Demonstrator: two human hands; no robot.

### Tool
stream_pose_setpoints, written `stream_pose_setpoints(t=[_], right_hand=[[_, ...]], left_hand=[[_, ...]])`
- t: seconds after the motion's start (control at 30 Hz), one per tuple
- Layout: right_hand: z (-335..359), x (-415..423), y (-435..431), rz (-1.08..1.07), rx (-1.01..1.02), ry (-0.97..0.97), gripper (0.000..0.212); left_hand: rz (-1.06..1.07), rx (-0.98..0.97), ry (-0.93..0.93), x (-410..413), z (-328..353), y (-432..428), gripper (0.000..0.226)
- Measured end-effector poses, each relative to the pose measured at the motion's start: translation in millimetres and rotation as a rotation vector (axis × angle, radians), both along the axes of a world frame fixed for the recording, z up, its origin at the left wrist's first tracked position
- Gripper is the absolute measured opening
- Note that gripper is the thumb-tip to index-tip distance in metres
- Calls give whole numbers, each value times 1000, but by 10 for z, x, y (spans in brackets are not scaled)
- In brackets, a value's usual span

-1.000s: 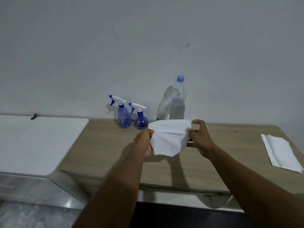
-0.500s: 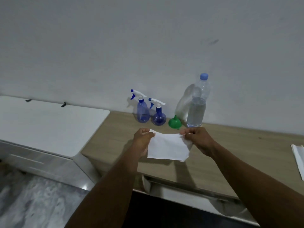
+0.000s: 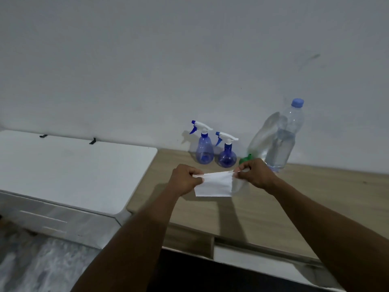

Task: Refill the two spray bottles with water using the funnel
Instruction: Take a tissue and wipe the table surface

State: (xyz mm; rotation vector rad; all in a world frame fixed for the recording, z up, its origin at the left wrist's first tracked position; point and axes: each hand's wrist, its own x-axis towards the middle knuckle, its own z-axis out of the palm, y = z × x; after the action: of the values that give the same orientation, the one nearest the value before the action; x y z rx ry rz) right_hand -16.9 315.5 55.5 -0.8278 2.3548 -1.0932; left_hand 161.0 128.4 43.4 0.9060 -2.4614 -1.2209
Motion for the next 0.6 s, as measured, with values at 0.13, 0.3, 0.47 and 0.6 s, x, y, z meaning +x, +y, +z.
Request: stream_pose_setpoints(t=[0.13,0.3,0.47,0.6], right_hand=[[31,171,-344,-23,52,224,10],[-63,301,-634,-15,191,376,8],[-71,404,-780,99,70,174,5],[-169,432,-903,85,95,213,5]], left_hand=[[-8,-47,14,68,-22,-381,22],[-49,-94,14,121,-93,-795,16],[-85,-119,-21,97,-190,-1098,15],[-146,-185,-75,80,-281,-1216,15]])
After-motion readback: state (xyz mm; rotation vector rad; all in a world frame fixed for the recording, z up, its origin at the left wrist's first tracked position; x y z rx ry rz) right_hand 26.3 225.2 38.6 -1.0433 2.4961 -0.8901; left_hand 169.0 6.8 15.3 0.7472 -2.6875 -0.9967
